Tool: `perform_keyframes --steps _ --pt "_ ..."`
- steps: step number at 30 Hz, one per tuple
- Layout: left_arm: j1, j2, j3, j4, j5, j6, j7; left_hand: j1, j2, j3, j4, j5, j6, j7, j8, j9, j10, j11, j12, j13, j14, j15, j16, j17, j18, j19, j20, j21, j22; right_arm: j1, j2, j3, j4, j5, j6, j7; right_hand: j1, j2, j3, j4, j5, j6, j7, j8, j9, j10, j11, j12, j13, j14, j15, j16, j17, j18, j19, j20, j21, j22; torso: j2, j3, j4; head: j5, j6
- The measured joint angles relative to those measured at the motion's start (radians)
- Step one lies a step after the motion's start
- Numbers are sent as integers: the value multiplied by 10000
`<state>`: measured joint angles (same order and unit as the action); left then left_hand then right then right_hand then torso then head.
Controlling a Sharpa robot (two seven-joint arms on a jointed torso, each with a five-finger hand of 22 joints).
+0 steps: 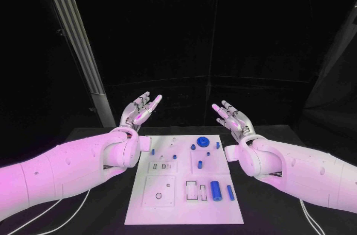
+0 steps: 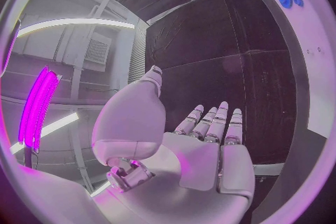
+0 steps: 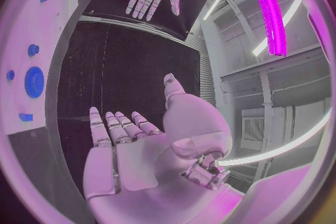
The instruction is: Assemble the parts on the task board
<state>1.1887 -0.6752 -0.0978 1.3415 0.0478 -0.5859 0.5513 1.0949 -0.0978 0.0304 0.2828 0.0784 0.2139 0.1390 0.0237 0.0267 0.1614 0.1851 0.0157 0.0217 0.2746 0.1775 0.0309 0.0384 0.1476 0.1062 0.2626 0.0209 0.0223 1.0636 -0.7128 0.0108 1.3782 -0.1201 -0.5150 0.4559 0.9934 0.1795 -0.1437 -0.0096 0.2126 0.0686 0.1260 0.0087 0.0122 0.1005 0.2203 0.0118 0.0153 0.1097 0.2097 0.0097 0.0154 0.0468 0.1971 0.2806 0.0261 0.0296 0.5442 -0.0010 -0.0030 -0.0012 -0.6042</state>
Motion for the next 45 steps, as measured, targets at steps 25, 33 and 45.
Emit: perform_keyframes --steps 25,33,45 --pt "86 -757 -28 525 88 1099 517 1129 889 -27 13 -4 4323 355 630 339 5765 537 877 405 5345 299 1360 587 -3 4550 281 1989 903 345 -258 46 -1124 -3827 1836 -41 3201 26 1156 -2640 -534 7329 741 1124 537 8219 -338 1111 446 8781 -636 1353 462 1168 6423 -270 2065 580 408 -1 25 -84 -12" --pt "149 -1248 -28 1169 -23 1330 593 1659 1028 -246 -152 -4 6288 690 756 410 7416 117 1114 441 7704 -333 1966 921 235 7182 -38 3057 1194 873 -314 59 -1211 -6170 1776 -185 3481 -123 1611 -2776 -534 8493 904 1124 536 9496 -629 965 456 10268 -1053 1402 522 1168 7622 -695 2425 554 754 7 105 -183 19" --pt "237 -1745 -26 2324 -401 2036 497 2080 1134 -301 -459 -3 7174 860 899 435 8394 -190 1361 482 8748 -684 2094 1402 231 8186 -411 3248 1118 1321 29 67 -1219 -11246 2103 -1767 3416 -970 2134 -2784 -317 9671 428 799 535 11202 -1312 590 494 13528 -2107 2584 1146 1325 10696 -1905 4709 1519 1414 -69 297 -384 110"
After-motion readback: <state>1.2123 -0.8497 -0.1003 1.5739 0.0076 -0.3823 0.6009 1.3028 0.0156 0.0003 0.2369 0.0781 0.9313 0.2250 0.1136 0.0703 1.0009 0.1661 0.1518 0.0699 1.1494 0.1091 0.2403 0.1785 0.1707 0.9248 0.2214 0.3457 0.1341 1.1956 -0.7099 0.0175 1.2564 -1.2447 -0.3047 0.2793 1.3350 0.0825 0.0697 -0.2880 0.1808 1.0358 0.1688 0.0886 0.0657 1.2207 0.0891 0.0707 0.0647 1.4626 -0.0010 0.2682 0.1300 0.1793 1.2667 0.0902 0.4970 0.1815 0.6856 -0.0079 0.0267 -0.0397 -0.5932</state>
